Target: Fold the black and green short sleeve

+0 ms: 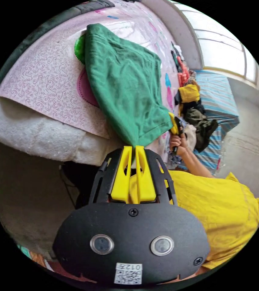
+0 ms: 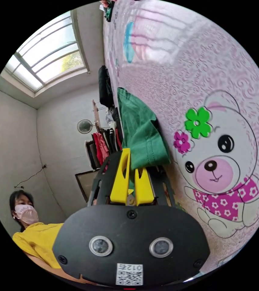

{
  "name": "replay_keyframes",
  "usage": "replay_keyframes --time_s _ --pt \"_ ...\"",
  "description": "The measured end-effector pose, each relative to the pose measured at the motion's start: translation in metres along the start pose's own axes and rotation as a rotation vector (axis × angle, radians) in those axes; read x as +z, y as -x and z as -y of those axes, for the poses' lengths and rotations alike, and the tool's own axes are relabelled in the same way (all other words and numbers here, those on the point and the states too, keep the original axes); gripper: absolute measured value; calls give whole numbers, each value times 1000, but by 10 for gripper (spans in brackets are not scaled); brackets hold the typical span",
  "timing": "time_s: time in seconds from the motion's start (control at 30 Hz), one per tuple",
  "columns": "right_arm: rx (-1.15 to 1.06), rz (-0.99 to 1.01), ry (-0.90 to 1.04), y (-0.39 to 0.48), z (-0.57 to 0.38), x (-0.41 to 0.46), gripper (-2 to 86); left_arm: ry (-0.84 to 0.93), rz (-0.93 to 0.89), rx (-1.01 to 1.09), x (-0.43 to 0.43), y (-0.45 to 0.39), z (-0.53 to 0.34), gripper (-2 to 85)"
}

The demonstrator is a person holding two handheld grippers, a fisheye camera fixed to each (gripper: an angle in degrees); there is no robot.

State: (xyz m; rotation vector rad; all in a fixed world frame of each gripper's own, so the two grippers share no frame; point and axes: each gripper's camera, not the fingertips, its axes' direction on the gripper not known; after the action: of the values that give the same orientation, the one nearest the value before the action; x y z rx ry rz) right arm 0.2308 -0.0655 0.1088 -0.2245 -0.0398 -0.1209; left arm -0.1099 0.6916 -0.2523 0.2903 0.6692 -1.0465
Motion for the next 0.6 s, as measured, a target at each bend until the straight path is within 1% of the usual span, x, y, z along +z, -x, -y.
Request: replay_keyframes --time_s 0.1,0.2,0.33,0.4,0.43,0.5,0.53,0.6 --pt "-96 95 12 8 26 33 -5 -138 -257 29 -33 12 -12 9" --pt "-178 214 17 18 56 77 -5 -234 -366 109 -62 10 -20 9" --pt "-266 293 48 40 99 152 -5 -305 -441 183 -98 -3 -24 10" --pt "-332 320 86 66 134 215 -5 -348 -479 228 -130 -16 -25 10" --pt "-350 324 97 74 144 233 -5 -362 -488 237 -140 -20 -25 10" --pt "-414 336 156 110 185 315 -5 -429 -512 254 -185 -35 -25 10" --pt "-428 339 172 120 196 338 -5 -448 -514 260 -199 -40 -26 10" --pt "-492 373 249 164 239 439 -5 -535 -515 317 -259 -66 -31 11"
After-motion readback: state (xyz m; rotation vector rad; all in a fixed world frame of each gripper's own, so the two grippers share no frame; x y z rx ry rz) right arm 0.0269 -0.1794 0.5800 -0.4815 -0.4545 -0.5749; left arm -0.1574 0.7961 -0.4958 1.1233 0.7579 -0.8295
